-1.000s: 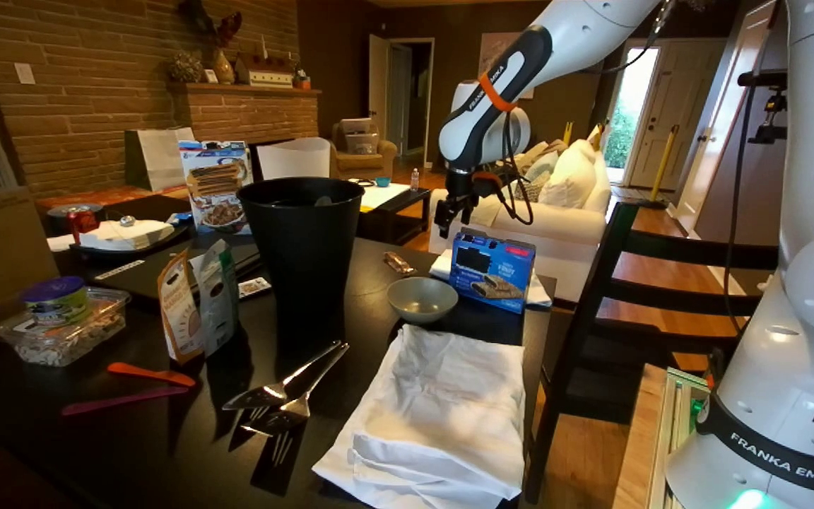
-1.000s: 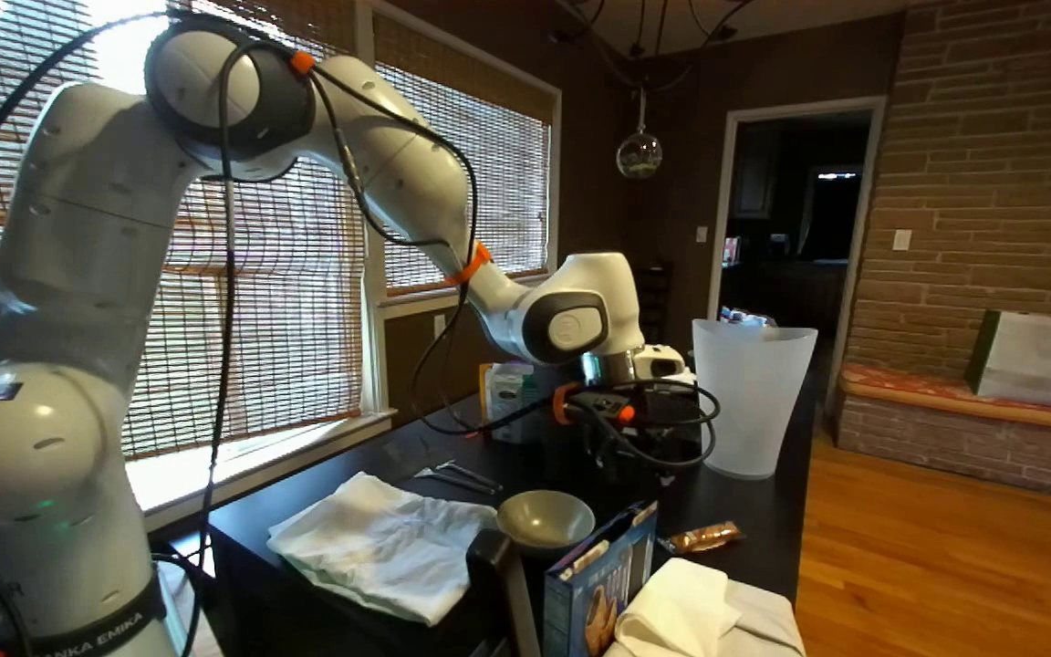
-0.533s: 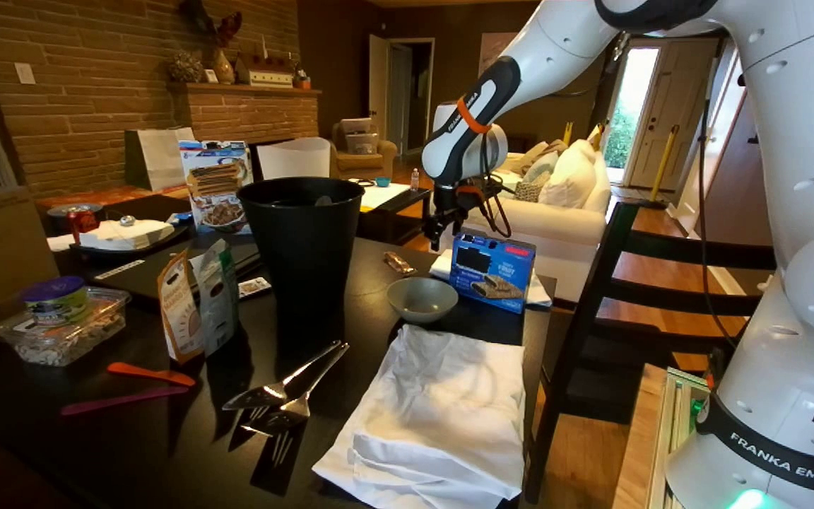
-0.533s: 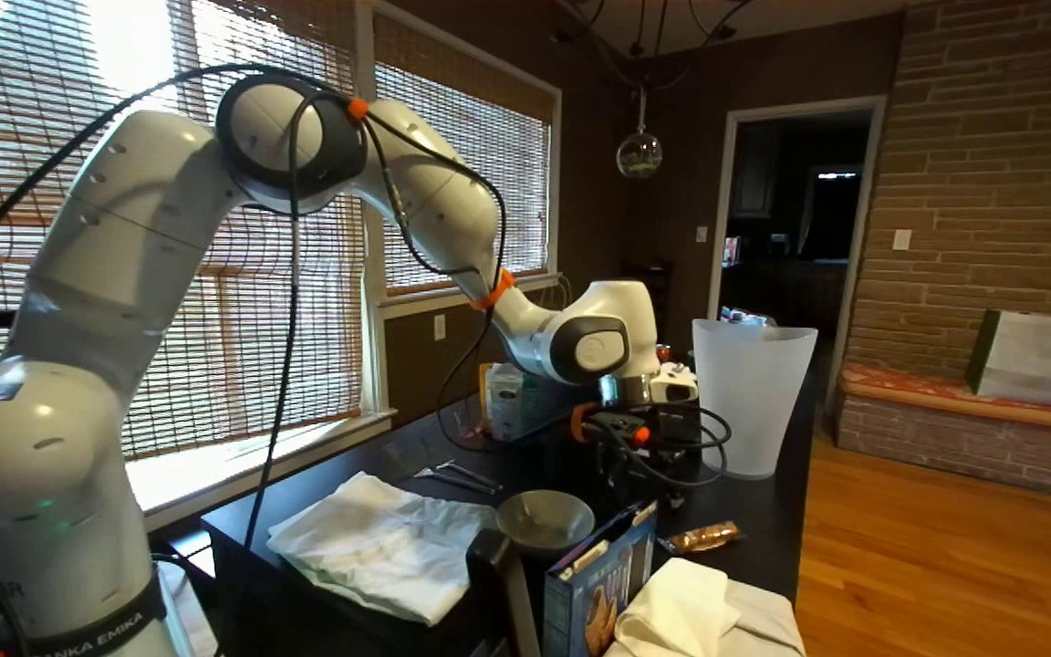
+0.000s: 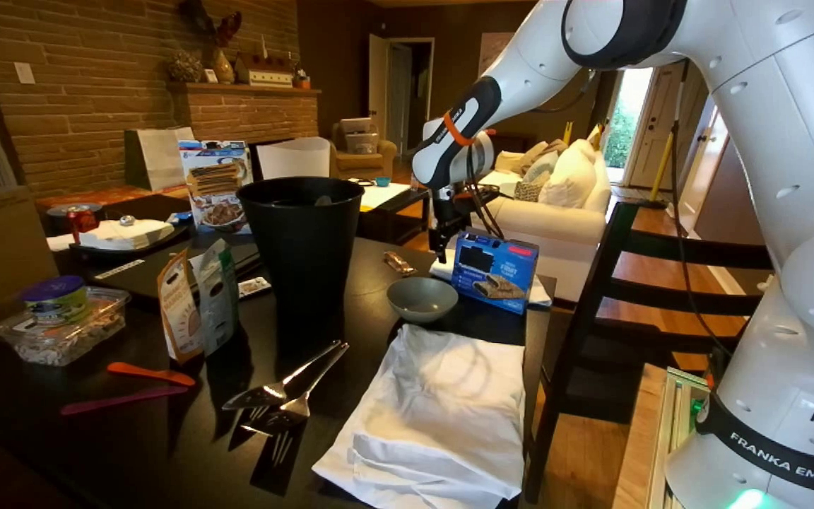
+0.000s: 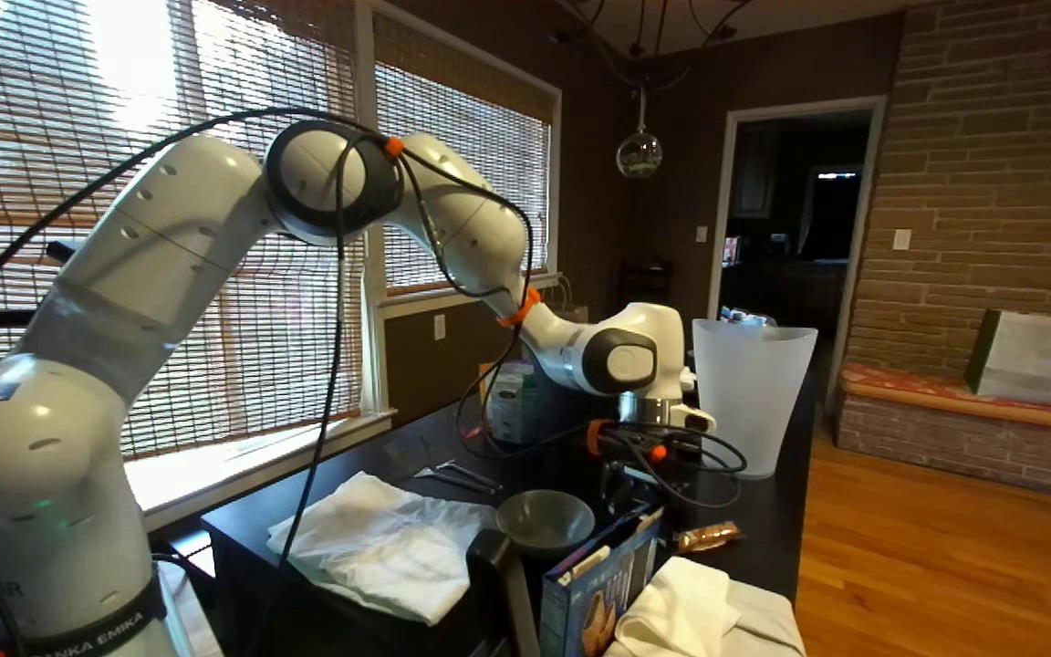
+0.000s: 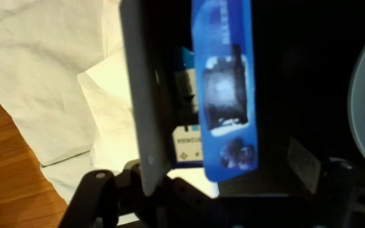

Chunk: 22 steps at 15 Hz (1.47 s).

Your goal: Pour the snack out of the blue box and into the bowl.

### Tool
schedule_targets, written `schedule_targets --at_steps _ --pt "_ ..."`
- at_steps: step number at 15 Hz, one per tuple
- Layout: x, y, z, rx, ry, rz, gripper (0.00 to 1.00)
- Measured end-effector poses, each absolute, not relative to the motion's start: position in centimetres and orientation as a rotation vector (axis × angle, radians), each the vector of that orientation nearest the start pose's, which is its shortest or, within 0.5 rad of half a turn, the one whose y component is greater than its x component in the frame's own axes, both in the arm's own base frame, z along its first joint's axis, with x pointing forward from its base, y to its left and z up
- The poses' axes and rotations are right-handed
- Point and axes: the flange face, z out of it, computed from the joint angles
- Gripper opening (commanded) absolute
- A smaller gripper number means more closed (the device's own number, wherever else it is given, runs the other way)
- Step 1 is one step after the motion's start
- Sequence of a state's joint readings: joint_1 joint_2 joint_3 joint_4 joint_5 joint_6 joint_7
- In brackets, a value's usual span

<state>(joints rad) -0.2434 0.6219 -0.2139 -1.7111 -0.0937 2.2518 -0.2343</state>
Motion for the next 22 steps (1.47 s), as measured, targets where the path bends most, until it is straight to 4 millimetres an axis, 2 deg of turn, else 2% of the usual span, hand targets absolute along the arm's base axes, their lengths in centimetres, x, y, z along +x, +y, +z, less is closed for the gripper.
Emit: schedule_targets --at_steps 1,2,3,4,7,12,16,17,19,20,22 --pt "60.3 -28.7 22.8 -3.281 0.215 0.255 0.93" --pt "60.3 -28.9 22.6 -3.274 0.221 0.289 0.80" --pt "60.4 -29.1 22.4 -3.266 0.226 0.322 0.75" --pt "60.4 -29.3 22.2 -3.259 0.233 0.352 0.87" --pt "60.5 -29.8 21.9 -3.232 0.277 0.449 1.00" --pt "60.9 -30.2 22.1 -3.184 0.401 0.604 1.00" --pt "61.5 -30.9 22.2 -3.165 0.508 0.660 1.00" --pt "61.6 -31.2 22.1 -3.160 0.532 0.674 0.98" --pt "61.7 -31.6 21.7 -3.144 0.573 0.716 0.85" --pt "61.6 -31.8 21.5 -3.135 0.588 0.740 0.72" --pt "61.5 -32.0 20.9 -3.112 0.624 0.795 0.54"
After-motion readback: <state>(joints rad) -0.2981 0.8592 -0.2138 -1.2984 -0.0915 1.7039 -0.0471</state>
